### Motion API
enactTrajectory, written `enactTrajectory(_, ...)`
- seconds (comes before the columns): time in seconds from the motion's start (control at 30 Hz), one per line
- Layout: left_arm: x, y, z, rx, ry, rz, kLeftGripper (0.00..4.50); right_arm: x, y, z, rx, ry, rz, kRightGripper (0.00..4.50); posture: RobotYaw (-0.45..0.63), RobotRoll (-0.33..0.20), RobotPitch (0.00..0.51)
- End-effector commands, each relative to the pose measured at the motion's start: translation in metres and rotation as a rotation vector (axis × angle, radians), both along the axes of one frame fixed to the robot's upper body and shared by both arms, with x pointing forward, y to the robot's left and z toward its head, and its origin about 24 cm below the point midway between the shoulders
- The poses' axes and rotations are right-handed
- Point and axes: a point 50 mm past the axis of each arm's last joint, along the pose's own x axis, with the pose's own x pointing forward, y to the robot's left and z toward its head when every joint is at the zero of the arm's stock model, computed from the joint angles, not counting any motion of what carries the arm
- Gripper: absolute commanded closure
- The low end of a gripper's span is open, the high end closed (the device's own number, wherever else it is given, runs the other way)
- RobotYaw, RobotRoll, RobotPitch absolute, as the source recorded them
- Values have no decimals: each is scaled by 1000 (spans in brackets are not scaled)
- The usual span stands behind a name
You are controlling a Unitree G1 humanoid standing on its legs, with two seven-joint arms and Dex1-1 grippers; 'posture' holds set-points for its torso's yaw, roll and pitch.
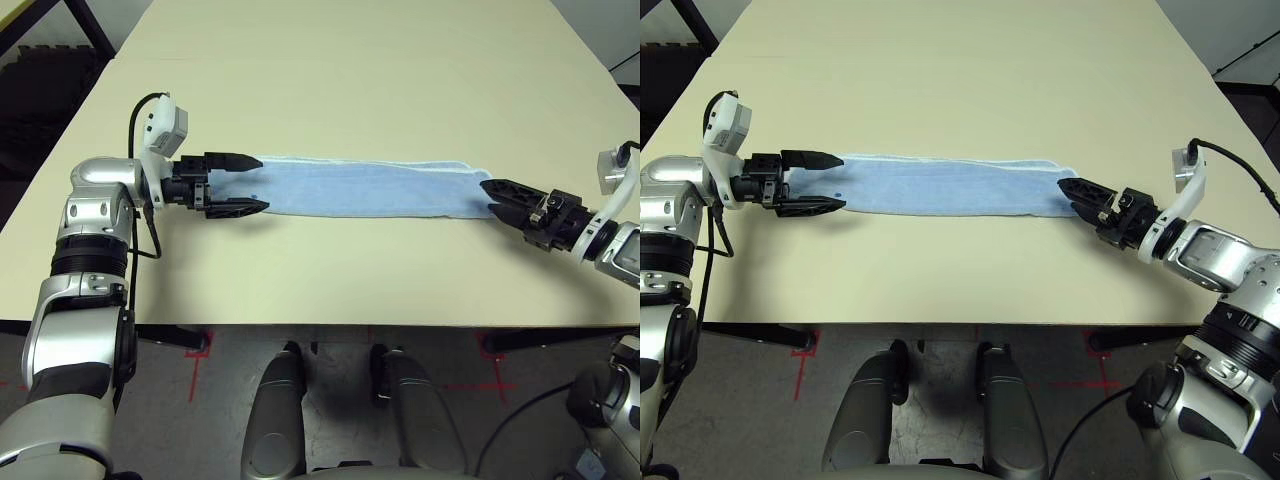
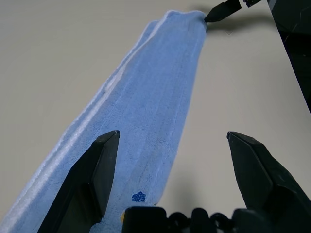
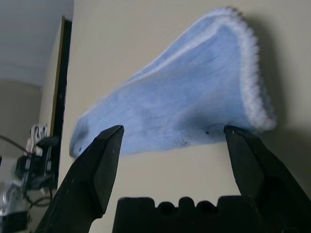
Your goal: Fold the towel and set it aside.
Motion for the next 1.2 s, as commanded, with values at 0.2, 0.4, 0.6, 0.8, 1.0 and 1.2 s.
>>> enactTrajectory(0.2,-5,0,-4,37,-10,-39,24,-22,-5,-20,28,65,-112,4,-34,0,252)
enactTrajectory(0.4,-4,-2,-5,40,-14,-50,24,-12,-4,-24,30,116,-173,4,-42,0,253)
enactTrajectory(0.6,-4,-4,-4,46,-11,-59,24,5,6,-30,33,162,-176,4,-34,0,255)
enactTrajectory(0.8,-4,-4,-4,57,-6,-61,24,17,17,-34,36,181,-188,4,-27,0,255)
enactTrajectory(1.0,-4,-4,-4,67,-2,-60,24,20,18,-35,35,177,-222,4,-29,0,253)
enactTrajectory(1.2,-4,-4,-4,74,2,-61,0,21,17,-36,31,175,-259,1674,-33,0,253)
